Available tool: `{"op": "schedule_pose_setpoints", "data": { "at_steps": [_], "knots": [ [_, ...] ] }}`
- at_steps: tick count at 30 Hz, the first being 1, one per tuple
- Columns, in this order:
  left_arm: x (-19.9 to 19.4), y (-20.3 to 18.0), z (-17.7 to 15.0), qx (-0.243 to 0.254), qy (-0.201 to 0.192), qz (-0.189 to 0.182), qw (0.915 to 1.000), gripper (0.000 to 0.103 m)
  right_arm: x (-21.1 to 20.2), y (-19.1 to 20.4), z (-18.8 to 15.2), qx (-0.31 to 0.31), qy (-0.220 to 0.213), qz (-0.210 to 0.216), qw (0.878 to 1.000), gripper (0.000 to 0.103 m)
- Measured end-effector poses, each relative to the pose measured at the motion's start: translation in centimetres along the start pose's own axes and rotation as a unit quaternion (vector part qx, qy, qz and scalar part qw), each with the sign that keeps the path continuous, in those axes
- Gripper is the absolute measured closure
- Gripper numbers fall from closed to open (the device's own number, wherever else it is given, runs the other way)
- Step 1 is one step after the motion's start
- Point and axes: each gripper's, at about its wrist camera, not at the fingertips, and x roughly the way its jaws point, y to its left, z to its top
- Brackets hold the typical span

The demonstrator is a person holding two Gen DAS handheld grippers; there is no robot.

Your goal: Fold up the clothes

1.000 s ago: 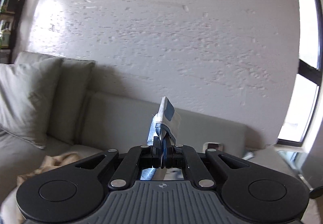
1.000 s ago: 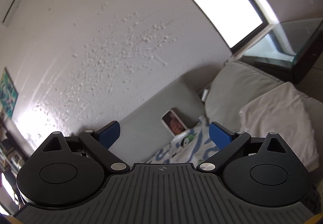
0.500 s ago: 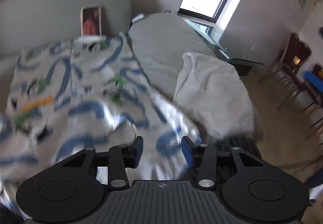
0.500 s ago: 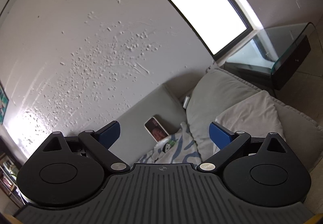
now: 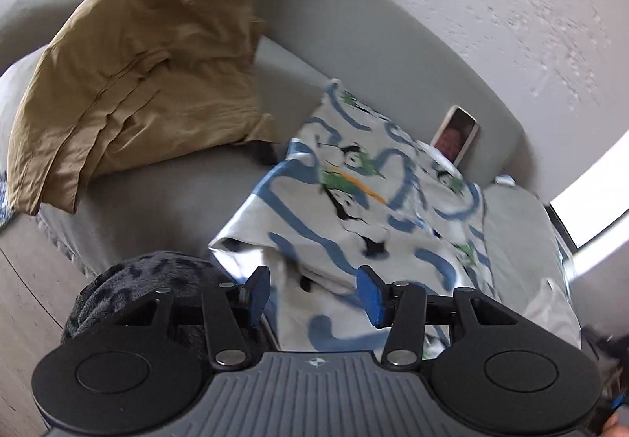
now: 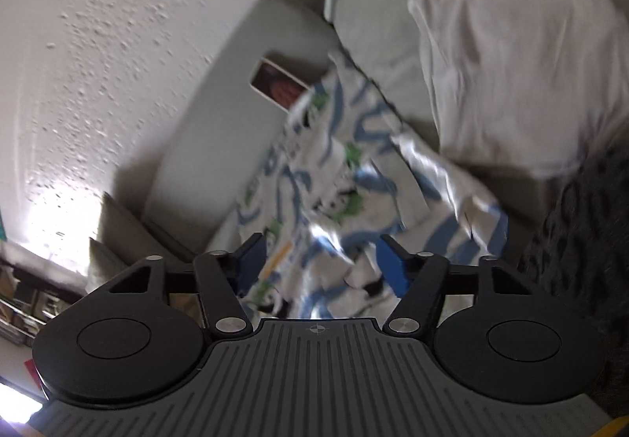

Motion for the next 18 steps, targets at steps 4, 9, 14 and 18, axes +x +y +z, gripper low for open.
{"op": "schedule_pose_setpoints", "data": {
  "at_steps": [4, 9, 14, 18],
  "knots": [
    [1.2, 0.3, 0.0, -0.003, -0.019, -0.027, 0.9994, 0.057, 3.4, -3.0, 0.1, 0.057, 0.007, -0.011, 0.998, 0.039],
    [2.9, 0.5, -1.1, 0.014, -0.039, -0.041, 0.9983, 0.056, 6.6, -5.8, 1.1, 0.103, -0.011, -0.065, 0.992, 0.037],
    [3.3, 0.6, -1.9, 0.030, -0.054, -0.047, 0.9970, 0.055, 9.3, -6.4, 1.2, 0.102, -0.004, -0.083, 0.991, 0.041],
    [3.6, 0.8, -2.0, 0.026, -0.059, -0.054, 0.9965, 0.055, 10.7, -6.0, 1.4, 0.074, -0.005, -0.105, 0.992, 0.042]
  ]
}}
